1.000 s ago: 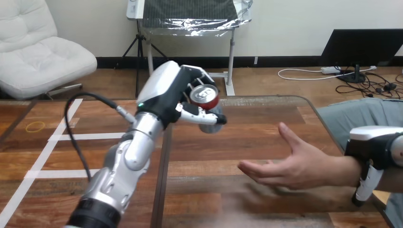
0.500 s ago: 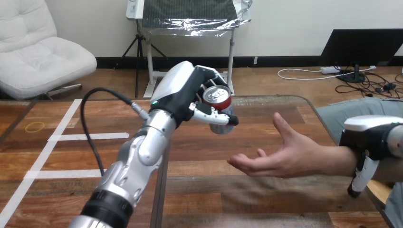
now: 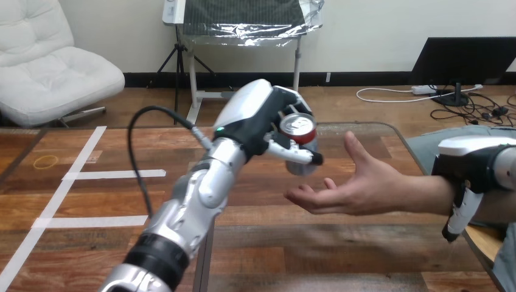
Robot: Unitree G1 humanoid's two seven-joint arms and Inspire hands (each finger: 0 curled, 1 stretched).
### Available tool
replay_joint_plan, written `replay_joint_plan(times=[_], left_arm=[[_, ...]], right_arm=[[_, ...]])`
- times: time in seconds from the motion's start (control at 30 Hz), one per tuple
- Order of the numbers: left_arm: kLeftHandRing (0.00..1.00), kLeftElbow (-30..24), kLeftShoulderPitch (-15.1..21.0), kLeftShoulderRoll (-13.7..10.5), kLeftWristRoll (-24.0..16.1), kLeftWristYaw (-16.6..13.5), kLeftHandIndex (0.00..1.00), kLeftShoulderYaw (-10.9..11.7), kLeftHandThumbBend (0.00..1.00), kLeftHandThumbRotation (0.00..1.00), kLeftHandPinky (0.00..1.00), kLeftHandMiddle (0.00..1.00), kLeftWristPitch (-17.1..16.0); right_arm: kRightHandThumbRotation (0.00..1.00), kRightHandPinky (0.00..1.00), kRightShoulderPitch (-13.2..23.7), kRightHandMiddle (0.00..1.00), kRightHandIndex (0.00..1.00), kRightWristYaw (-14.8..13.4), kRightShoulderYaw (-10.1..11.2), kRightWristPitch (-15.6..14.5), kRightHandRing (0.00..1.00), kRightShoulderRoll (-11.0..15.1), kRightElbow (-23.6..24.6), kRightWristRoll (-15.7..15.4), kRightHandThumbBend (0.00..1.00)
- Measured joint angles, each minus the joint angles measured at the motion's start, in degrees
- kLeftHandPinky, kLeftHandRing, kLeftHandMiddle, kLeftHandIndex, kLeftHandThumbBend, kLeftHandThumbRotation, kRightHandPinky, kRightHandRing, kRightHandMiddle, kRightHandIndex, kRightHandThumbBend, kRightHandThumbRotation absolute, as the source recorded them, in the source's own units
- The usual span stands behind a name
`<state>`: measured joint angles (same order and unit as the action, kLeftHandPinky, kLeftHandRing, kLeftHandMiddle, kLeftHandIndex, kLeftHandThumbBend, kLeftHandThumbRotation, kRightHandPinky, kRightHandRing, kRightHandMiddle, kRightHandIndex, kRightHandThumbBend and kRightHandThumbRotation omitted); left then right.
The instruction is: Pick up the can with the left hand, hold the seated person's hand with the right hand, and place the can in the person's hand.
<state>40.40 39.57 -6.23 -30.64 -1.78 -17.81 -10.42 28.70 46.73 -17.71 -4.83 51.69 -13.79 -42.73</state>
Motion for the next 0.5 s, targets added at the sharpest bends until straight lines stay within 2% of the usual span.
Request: replay_joint_plan(times=[0.5], left_arm=[[0.42, 5.3, 3.6, 4.4, -1.0, -1.5, 0.49, -2.1, 0.62, 0.00, 0.36, 0.48, 0.0]], right_arm=[[0.00, 0.35, 2.2, 0.54, 0.49, 1.2, -0.2, 0.0, 0.45, -0.2, 0.5, -0.3, 0.71]])
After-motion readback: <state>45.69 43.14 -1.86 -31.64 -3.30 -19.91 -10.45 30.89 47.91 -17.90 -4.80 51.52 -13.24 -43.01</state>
